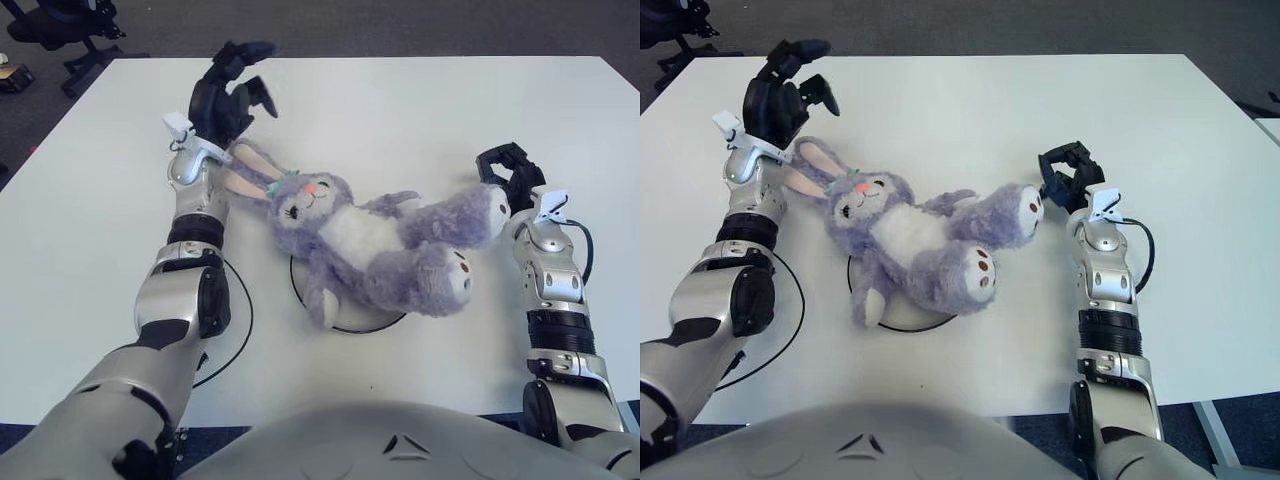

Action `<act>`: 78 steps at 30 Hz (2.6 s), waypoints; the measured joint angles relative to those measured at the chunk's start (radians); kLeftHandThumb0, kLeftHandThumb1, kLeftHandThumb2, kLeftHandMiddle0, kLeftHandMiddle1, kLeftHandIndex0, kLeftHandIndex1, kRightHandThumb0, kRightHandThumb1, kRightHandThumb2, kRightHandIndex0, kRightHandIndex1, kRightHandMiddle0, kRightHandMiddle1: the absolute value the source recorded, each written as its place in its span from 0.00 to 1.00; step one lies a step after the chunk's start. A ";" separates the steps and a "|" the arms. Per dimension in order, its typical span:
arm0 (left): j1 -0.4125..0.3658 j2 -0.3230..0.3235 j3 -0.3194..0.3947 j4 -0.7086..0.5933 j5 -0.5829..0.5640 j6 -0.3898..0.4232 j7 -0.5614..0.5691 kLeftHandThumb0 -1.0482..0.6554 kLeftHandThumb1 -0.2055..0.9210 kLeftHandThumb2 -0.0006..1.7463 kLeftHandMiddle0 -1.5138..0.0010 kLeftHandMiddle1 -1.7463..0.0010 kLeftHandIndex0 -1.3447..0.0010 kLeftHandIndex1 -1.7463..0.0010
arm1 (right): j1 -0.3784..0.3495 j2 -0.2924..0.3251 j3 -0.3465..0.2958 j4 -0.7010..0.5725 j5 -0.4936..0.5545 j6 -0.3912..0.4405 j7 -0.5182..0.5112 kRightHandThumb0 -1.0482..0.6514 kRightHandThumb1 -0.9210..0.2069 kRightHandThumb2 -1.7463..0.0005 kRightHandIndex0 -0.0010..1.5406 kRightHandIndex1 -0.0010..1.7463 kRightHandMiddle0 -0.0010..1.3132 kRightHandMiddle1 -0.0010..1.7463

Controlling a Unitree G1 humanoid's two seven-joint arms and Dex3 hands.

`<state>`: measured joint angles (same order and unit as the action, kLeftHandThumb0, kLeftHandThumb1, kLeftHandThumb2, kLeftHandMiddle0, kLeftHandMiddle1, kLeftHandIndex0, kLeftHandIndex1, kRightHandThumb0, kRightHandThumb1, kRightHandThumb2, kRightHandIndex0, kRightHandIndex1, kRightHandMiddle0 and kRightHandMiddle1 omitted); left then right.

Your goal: Put the doll into the plate.

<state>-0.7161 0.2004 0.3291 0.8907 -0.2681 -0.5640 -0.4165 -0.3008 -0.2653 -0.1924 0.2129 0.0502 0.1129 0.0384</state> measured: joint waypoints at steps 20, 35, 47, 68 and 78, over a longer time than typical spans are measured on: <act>0.073 0.047 0.043 -0.106 -0.006 0.127 0.162 0.41 1.00 0.29 0.44 0.00 0.84 0.01 | -0.094 -0.002 0.037 0.148 -0.003 -0.077 0.079 0.41 0.00 0.78 0.52 0.98 0.26 0.92; 0.100 0.109 0.053 -0.106 0.020 0.177 0.274 0.41 1.00 0.28 0.44 0.00 0.84 0.01 | -0.147 -0.012 0.045 0.252 -0.003 -0.147 0.120 0.41 0.00 0.78 0.53 0.99 0.27 0.92; 0.117 0.065 0.024 -0.141 0.032 0.202 0.307 0.41 1.00 0.28 0.43 0.00 0.83 0.02 | -0.158 -0.020 0.047 0.286 -0.003 -0.177 0.129 0.41 0.00 0.78 0.53 1.00 0.27 0.92; 0.251 -0.061 -0.070 -0.355 0.042 0.288 0.298 0.41 1.00 0.29 0.46 0.00 0.84 0.00 | -0.162 -0.017 0.027 0.352 0.000 -0.274 0.087 0.41 0.04 0.71 0.53 1.00 0.24 0.96; 0.280 -0.063 -0.097 -0.392 0.045 0.317 0.291 0.41 1.00 0.29 0.47 0.00 0.84 0.00 | -0.164 0.030 -0.002 0.431 0.006 -0.466 -0.002 0.40 0.14 0.58 0.52 1.00 0.23 1.00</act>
<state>-0.4357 0.1373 0.2324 0.4991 -0.2229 -0.2469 -0.1254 -0.4648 -0.2354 -0.1948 0.6439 0.0559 -0.3535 0.0364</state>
